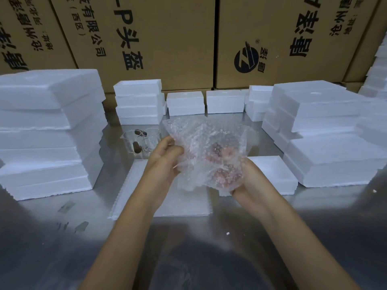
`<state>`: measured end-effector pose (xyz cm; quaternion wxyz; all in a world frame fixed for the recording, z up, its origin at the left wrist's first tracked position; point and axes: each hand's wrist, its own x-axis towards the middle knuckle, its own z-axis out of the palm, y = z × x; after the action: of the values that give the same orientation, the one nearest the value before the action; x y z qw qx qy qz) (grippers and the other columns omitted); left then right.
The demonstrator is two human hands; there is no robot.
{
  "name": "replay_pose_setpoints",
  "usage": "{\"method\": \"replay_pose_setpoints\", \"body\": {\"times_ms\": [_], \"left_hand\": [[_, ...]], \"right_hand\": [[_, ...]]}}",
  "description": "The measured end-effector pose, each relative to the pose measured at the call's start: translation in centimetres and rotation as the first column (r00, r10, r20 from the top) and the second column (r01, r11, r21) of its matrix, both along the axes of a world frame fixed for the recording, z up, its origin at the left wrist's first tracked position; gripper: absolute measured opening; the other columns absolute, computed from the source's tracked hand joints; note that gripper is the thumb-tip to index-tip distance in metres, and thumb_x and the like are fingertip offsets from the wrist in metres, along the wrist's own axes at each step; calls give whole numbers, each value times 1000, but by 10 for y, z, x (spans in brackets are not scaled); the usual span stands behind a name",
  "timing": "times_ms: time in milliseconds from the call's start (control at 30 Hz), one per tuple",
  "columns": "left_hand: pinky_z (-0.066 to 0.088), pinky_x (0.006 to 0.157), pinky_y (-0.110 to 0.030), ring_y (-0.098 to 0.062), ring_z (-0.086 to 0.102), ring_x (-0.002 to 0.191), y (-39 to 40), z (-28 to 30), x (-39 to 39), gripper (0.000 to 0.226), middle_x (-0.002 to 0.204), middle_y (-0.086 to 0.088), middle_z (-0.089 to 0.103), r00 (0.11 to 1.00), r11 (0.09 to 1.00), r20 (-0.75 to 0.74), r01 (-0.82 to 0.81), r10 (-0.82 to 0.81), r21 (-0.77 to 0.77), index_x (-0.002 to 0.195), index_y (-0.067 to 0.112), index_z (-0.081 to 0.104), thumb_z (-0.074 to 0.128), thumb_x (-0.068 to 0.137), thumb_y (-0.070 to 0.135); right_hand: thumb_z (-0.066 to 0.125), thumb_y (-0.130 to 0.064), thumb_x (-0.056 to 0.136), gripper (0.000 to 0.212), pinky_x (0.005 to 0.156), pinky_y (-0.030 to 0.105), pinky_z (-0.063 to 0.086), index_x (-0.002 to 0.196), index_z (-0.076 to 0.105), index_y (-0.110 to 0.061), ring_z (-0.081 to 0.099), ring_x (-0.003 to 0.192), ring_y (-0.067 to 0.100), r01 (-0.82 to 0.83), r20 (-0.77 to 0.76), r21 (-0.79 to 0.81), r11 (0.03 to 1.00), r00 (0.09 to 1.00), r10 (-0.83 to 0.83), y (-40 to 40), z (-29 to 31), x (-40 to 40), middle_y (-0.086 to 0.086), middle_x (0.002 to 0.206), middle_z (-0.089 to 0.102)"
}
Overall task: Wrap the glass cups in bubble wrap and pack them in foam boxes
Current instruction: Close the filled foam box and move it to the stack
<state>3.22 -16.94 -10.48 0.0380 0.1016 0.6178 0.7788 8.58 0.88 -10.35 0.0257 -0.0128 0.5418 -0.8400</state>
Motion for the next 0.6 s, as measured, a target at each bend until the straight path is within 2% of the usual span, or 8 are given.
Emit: {"method": "replay_pose_setpoints", "body": {"times_ms": [33, 100, 167, 233, 300, 367, 467, 600], "left_hand": [[55, 71, -25, -14, 68, 96, 0, 1, 0, 37, 109, 0, 70, 999, 998, 6, 48, -48, 44, 122, 18, 62, 59, 84, 21], [56, 78, -27, -13, 68, 98, 0, 3, 1, 34, 112, 3, 70, 991, 988, -1, 132, -132, 75, 118, 21, 65, 59, 85, 24], [54, 85, -31, -15, 67, 103, 0, 3, 2, 28, 115, 2, 70, 982, 979, 12, 189, -191, 81, 113, 23, 67, 60, 86, 27], [50, 98, -38, -21, 62, 114, -1, 2, 3, 38, 128, -3, 66, 976, 975, 45, 211, -214, 71, 122, 17, 64, 63, 86, 29], [39, 110, -48, -26, 55, 122, -3, 1, 3, 57, 139, -11, 57, 972, 974, 88, 212, -219, 81, 130, 4, 54, 71, 82, 29], [46, 100, -43, -27, 59, 106, -7, 0, 1, 52, 121, -16, 62, 970, 972, 103, 211, -222, 104, 110, 3, 56, 79, 71, 28], [53, 70, -26, -17, 64, 77, -9, 0, -1, 28, 86, -4, 67, 971, 970, 66, 221, -229, 102, 79, 13, 62, 82, 62, 25], [56, 73, -28, -20, 66, 88, -10, 0, -2, 42, 99, -6, 69, 986, 977, 27, 159, -165, 145, 102, 12, 64, 79, 63, 19]], "right_hand": [[51, -20, 98, 39, 95, 44, 52, 134, 57, -4, 65, 107, 39, 13, 12, 21, 1000, 1000, -13, -3, 0, 2, 14, 119, 69], [48, -10, 101, 33, 76, 37, 53, 129, 55, 6, 61, 78, 36, 82, 29, 130, 988, 996, -86, -8, 2, 5, 31, 106, 65], [45, -3, 102, 20, 76, 37, 52, 105, 64, -3, 65, 85, 37, 106, 14, 243, 964, 994, -113, -12, 1, 4, 37, 122, 57], [52, -12, 100, 19, 89, 38, 53, 92, 69, -17, 63, 110, 41, 47, -30, 292, 955, 999, -40, -13, -1, 5, 23, 122, 66], [68, -34, 86, 13, 77, 18, 56, 85, 80, -29, 69, 103, 21, -33, -70, 319, 947, 996, 58, -14, 2, 9, -7, 96, 77], [66, -38, 87, 18, 65, 8, 51, 77, 78, -47, 72, 85, 1, -80, -90, 348, 934, 989, 118, -13, 6, 10, -20, 82, 75], [52, -12, 101, 65, 45, 8, 44, 47, 71, -44, 61, 47, -7, 34, -58, 448, 893, 998, -8, -6, 6, 3, -19, 50, 64], [55, -26, 100, 47, 43, 14, 43, 67, 71, -55, 57, 48, 1, 358, -217, 400, 844, 931, -292, 8, 11, -1, -23, 66, 69]]}}
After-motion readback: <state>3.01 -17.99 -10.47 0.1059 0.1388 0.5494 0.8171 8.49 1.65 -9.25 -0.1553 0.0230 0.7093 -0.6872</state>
